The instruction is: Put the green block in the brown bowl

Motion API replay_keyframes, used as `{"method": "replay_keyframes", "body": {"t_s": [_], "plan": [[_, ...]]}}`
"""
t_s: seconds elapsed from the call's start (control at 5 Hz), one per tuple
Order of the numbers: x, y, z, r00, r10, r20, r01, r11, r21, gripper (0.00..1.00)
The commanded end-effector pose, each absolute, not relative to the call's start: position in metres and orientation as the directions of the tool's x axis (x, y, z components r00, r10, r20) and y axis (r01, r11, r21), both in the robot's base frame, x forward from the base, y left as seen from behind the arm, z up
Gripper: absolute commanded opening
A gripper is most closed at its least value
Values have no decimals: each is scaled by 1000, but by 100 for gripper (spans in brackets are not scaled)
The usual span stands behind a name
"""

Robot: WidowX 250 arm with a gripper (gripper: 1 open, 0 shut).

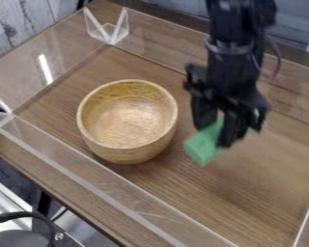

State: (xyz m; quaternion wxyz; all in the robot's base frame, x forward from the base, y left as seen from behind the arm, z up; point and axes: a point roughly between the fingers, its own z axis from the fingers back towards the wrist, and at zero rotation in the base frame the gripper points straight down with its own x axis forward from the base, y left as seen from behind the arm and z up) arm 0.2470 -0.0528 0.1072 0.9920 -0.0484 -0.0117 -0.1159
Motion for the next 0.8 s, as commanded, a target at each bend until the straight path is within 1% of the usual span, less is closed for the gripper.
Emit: {"method": "replay_keyframes", "body": {"t_s": [0.0,0.2,0.4,0.6], "plan": [[259,-21,137,979,-175,108,182,981,-65,0],[259,16,139,987,-130,97,135,990,-48,0],[253,49,133,992,-97,81,100,994,-36,0],[248,71,125,994,-79,70,81,996,-28,0]]}}
